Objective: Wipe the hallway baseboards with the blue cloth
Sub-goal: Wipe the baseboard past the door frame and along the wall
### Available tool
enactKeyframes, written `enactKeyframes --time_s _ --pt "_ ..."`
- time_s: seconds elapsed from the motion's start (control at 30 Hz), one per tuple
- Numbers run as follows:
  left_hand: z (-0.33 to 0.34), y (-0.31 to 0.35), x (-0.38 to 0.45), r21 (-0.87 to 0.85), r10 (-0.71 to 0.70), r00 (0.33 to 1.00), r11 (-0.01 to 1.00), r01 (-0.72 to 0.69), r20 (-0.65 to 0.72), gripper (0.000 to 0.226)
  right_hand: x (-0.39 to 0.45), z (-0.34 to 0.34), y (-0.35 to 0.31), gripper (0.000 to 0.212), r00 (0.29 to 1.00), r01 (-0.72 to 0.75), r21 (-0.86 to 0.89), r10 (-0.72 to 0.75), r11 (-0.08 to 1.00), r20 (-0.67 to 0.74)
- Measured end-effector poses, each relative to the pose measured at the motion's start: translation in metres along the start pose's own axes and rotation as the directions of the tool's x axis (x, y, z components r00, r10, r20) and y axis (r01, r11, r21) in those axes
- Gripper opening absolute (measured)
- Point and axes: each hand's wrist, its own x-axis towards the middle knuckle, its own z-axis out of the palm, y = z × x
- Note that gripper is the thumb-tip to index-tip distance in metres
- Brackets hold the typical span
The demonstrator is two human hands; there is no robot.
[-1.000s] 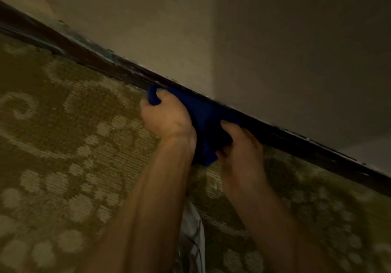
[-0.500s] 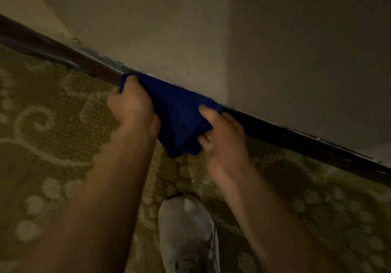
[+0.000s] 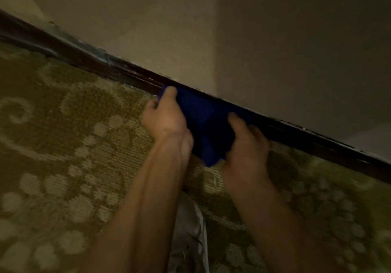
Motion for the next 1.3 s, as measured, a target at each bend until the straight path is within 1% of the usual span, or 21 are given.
enactKeyframes --time_s 0.03,0.07,0.1,0.2,0.27,0.37,0.43,0.5,0.57,0.63,0.73,0.8,0.83,0.9,0.93,0.97,1.0,1.07,1.17,1.23,1.3 --pt "0.003 0.001 -0.001 0.007 0.053 0.998 0.999 -0.053 -0.014 0.011 0.0 0.003 0.002 0.024 0.999 -0.012 -0.002 0.012 1.0 0.036" --pt "0.006 -0.002 -0.007 0.022 0.092 0.995 0.996 -0.091 -0.039 0.011 0.001 -0.001 0.0 0.023 0.999 -0.023 -0.01 0.024 1.0 0.045" --pt "0.011 -0.011 -0.015 0.057 0.131 0.989 0.99 -0.128 -0.064 0.021 0.006 -0.012 -0.004 0.024 1.0 -0.023 -0.019 0.023 1.0 0.019" --pt "0.027 -0.057 -0.055 0.166 0.254 0.966 0.955 -0.244 -0.042 0.03 0.031 -0.069 -0.022 0.046 0.986 0.016 -0.013 -0.018 1.0 -0.167" --pt "0.032 -0.087 -0.087 0.253 0.177 0.983 0.95 -0.185 0.055 0.03 0.037 -0.104 -0.034 0.056 0.967 0.04 0.009 -0.036 0.999 -0.251" --pt "0.027 -0.1 -0.105 0.294 -0.069 0.974 0.956 0.003 0.215 0.034 0.038 -0.129 -0.049 0.05 0.937 0.113 0.044 -0.092 0.993 -0.337" --pt "0.021 -0.087 -0.092 0.316 -0.103 0.967 0.948 0.025 0.231 0.037 0.037 -0.123 -0.048 0.052 0.941 0.11 0.019 -0.098 0.994 -0.323" --pt "0.015 -0.061 -0.069 0.263 -0.002 0.99 0.964 -0.035 0.139 0.037 0.033 -0.095 -0.037 0.053 0.958 0.063 0.004 -0.059 0.998 -0.28" --pt "0.011 -0.035 -0.049 0.181 0.098 0.994 0.978 -0.104 0.042 0.03 0.026 -0.063 -0.025 0.037 0.98 0.042 -0.005 -0.042 0.999 -0.193" --pt "0.008 -0.018 -0.039 0.108 0.14 0.99 0.985 -0.137 -0.019 0.027 0.018 -0.039 -0.02 0.013 0.994 0.025 -0.02 -0.027 0.999 -0.104" --pt "0.013 -0.031 -0.053 0.173 0.134 0.991 0.975 -0.137 0.031 0.029 0.016 -0.053 -0.031 0.009 0.989 0.033 -0.026 -0.037 0.999 -0.145" --pt "0.018 -0.065 -0.084 0.299 0.03 0.989 0.952 -0.072 0.143 0.022 0.023 -0.09 -0.048 0.013 0.96 0.066 -0.046 -0.076 0.997 -0.268" --pt "0.017 -0.084 -0.099 0.396 -0.057 0.967 0.917 -0.048 0.248 0.016 0.027 -0.115 -0.06 0.012 0.936 0.098 -0.064 -0.113 0.993 -0.333" --pt "0.01 -0.121 -0.121 0.591 -0.268 0.844 0.804 -0.07 0.464 0.012 0.034 -0.164 -0.08 0.01 0.883 0.151 -0.092 -0.176 0.984 -0.435" --pt "0.006 -0.136 -0.126 0.657 -0.381 0.773 0.751 -0.061 0.507 0.017 0.036 -0.184 -0.088 0.014 0.87 0.167 -0.084 -0.187 0.982 -0.457" --pt "0.003 -0.145 -0.128 0.702 -0.472 0.725 0.712 -0.022 0.501 0.023 0.039 -0.201 -0.092 0.025 0.865 0.171 -0.071 -0.184 0.983 -0.468" --pt "0.003 -0.148 -0.13 0.717 -0.519 0.706 0.697 0.022 0.483 0.028 0.042 -0.209 -0.094 0.036 0.867 0.166 -0.052 -0.17 0.985 -0.467" --pt "0.007 -0.147 -0.126 0.692 -0.486 0.732 0.722 0.029 0.477 0.024 0.048 -0.21 -0.09 0.044 0.862 0.165 -0.039 -0.164 0.985 -0.479" --pt "0.013 -0.118 -0.115 0.578 -0.292 0.818 0.814 -0.06 0.496 0.013 0.051 -0.185 -0.076 0.048 0.893 0.141 -0.019 -0.135 0.99 -0.43" --pt "0.009 -0.095 -0.096 0.489 -0.135 0.907 0.868 -0.087 0.4 0.01 0.04 -0.15 -0.063 0.031 0.938 0.117 -0.028 -0.12 0.993 -0.326" --pt "-0.003 -0.067 -0.074 0.332 -0.005 0.965 0.939 -0.086 0.264 0.01 0.032 -0.113 -0.043 0.03 0.974 0.076 -0.06 -0.087 0.995 -0.21"
